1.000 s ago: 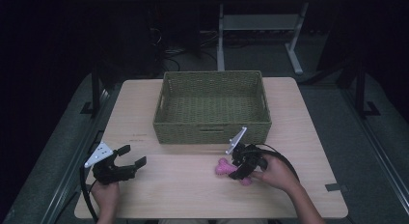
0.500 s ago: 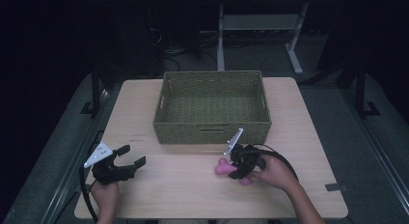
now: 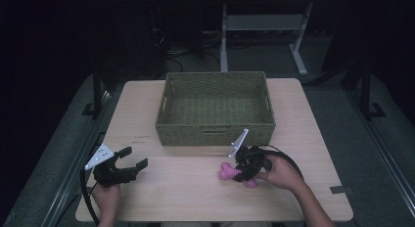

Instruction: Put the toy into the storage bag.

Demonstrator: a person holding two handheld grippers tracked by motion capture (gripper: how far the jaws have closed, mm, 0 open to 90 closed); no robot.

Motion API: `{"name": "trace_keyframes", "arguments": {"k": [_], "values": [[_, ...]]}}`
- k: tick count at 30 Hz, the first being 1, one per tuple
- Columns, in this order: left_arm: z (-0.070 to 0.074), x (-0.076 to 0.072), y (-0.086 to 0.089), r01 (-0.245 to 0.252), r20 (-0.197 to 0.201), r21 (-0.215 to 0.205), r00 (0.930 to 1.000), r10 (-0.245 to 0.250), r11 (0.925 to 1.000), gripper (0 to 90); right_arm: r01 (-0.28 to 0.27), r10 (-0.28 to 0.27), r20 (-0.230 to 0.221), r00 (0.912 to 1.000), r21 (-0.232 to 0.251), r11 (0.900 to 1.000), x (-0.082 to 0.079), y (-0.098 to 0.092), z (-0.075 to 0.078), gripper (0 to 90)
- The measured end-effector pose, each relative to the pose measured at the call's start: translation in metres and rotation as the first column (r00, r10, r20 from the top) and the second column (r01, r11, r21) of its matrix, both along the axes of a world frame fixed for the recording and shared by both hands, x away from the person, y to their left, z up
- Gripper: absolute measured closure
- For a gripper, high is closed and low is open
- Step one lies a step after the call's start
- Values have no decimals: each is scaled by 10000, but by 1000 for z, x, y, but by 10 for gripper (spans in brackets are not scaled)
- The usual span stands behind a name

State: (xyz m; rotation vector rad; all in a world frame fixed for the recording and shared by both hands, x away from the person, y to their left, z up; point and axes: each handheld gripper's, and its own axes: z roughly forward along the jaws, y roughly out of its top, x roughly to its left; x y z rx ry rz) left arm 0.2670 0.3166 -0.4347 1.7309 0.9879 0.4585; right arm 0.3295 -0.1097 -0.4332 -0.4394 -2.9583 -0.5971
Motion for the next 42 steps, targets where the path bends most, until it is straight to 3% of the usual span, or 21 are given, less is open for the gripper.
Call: {"name": "trace_keyframes", "arguments": {"k": [4,12,18,28,42], "values": [[0,0,0,-14,6,5,10000,14,10000,139,-168,171,97,9998,-278,9995,2,0,7,579],[0,0,1,-24,0,18,10000,24,10000,139,-461,462,31,9989,-94,9989,8,0,23,579],[0,0,1,-25,5,4,10000,25,10000,139,-580,586,-169,9981,339,9977,17,-2,31,579],[0,0,1,-44,0,16,10000,44,10000,139,-601,610,-245,9978,391,9974,25,-4,39,579],[0,0,1,-44,1,6,10000,44,10000,139,-655,655,2,9979,371,9972,34,-6,58,580]]}}
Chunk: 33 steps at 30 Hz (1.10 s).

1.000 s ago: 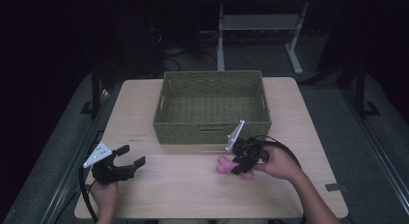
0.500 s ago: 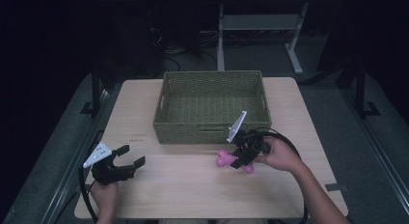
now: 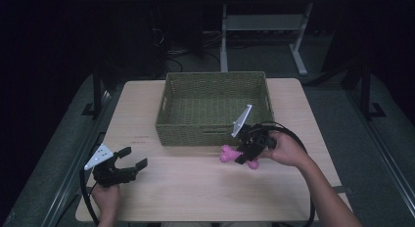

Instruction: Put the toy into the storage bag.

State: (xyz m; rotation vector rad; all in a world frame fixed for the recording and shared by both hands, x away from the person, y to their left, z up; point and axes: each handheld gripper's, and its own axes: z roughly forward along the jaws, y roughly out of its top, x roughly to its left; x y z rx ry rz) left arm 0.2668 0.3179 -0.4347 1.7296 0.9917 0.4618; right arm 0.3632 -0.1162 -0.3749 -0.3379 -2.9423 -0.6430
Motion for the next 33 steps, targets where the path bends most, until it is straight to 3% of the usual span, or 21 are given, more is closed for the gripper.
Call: {"name": "trace_keyframes", "arguments": {"k": [13,33], "values": [[0,0,1,-4,15,-2,10000,4,10000,139,9,-14,171,9999,319,9995,12,-3,26,580],[0,0,1,4,-1,-18,10000,-4,10000,138,54,-63,265,9996,340,9994,41,0,55,580]]}}
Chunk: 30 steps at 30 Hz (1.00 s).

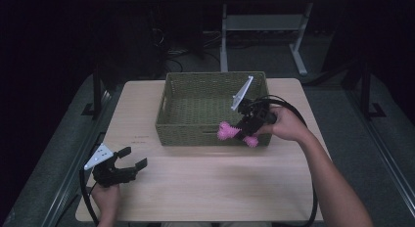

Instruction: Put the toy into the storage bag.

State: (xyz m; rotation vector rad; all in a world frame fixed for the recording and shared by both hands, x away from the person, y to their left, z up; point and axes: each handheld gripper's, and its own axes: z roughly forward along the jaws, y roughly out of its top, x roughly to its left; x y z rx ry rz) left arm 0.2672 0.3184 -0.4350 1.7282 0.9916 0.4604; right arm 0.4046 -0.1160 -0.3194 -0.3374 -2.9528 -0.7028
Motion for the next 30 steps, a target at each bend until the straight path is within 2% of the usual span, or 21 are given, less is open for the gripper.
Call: {"name": "trace_keyframes", "arguments": {"k": [9,12,22,30], "values": [[0,0,0,-6,5,17,10000,6,10000,139,23,-22,-23,10000,108,9999,10,-1,8,580],[0,0,0,-14,5,13,10000,14,10000,139,33,-31,-63,10000,281,9996,12,-1,9,580],[0,0,0,-32,7,8,10000,32,10000,138,119,-120,45,9999,213,9997,21,1,17,580],[0,0,1,-35,3,15,10000,35,10000,139,250,-250,-2,9997,233,9994,34,2,25,580]]}}
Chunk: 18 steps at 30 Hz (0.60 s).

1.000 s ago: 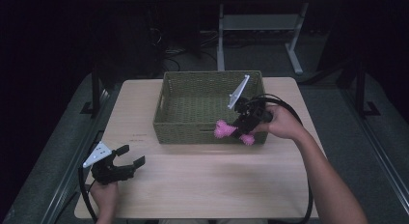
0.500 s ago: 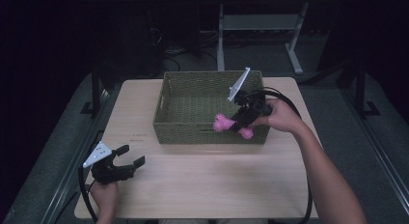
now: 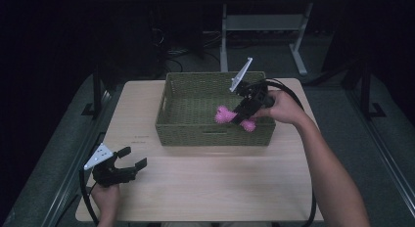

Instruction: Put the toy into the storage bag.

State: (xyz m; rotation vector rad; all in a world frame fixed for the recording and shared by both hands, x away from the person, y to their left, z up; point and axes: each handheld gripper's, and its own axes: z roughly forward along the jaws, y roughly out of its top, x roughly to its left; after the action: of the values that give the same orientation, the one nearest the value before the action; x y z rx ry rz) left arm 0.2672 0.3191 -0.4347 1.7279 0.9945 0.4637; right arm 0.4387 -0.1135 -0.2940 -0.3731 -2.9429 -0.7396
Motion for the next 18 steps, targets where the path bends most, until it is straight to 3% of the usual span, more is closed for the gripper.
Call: {"name": "trace_keyframes", "arguments": {"k": [9,18], "values": [[0,0,0,-25,-8,-31,10000,25,10000,139,211,-211,-5,9998,-126,9997,19,0,5,580],[0,1,1,-19,-14,-41,10000,18,10000,139,502,-503,-228,9985,-58,9987,37,-2,-4,580]]}}
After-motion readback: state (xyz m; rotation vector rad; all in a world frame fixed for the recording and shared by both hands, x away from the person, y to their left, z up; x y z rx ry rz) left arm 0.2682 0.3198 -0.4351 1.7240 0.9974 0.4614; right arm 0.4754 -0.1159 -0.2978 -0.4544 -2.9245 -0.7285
